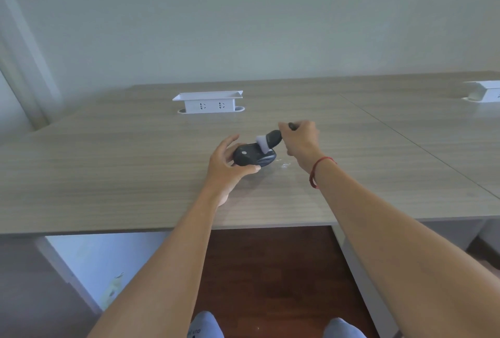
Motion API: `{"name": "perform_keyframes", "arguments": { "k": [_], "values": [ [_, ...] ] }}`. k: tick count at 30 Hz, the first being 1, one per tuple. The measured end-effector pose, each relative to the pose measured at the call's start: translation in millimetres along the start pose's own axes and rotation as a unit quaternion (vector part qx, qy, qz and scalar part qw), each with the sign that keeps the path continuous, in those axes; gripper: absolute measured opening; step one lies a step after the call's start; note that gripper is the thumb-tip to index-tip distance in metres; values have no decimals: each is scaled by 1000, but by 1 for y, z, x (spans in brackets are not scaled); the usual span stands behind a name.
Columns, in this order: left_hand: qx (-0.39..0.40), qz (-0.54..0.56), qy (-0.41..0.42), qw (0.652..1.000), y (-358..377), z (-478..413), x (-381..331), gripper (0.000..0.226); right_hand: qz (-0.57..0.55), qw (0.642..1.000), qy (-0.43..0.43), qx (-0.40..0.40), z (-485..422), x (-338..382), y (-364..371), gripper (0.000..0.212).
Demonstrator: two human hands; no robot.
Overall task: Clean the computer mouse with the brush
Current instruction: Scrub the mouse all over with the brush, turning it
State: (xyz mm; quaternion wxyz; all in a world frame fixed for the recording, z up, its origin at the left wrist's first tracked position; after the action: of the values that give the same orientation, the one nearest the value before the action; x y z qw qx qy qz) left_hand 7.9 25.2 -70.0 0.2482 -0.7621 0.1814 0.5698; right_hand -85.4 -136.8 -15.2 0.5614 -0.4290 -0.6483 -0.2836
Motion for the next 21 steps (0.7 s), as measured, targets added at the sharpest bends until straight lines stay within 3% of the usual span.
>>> {"name": "perform_keyframes", "arguments": {
  "k": [3, 6, 10, 13, 15, 18, 21],
  "values": [
    [-6, 1, 1, 1000, 0, -1, 1, 83, -64, 995, 11, 81, 5, 8, 15, 23],
    [-7, -6, 5, 1000, 1, -1, 1, 85, -39, 988, 28, 148, 9, 9, 28, 25],
    [-2, -16, 7, 1000, 1, 2, -2, 93, 25, 997, 24, 64, -2, 2, 12, 26],
    [2, -14, 7, 1000, 1, 3, -2, 92, 18, 1000, -7, -12, -8, 1, -4, 34],
    [-3, -6, 6, 1000, 0, 2, -2, 90, -14, 1000, -12, -19, -7, 4, -7, 31],
    [-15, 14, -4, 1000, -1, 1, -1, 87, -75, 994, 3, 78, 4, 9, 9, 22],
    [-21, 20, -13, 1000, -2, 2, 0, 84, -58, 984, 6, 168, 16, 9, 24, 23]
  ]
}}
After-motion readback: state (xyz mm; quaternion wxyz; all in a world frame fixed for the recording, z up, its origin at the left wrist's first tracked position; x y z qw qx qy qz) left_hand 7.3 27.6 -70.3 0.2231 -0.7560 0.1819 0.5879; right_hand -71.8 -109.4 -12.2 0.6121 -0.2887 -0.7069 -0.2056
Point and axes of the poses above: each hand's wrist, its own z-axis away from the middle knuckle, its own y-axis out of the palm, x = y × z, the point moved 5 cm from there along -z, towards the middle knuckle, and after that the axes turned 9 degrees about -z, right-handed, at the moved point
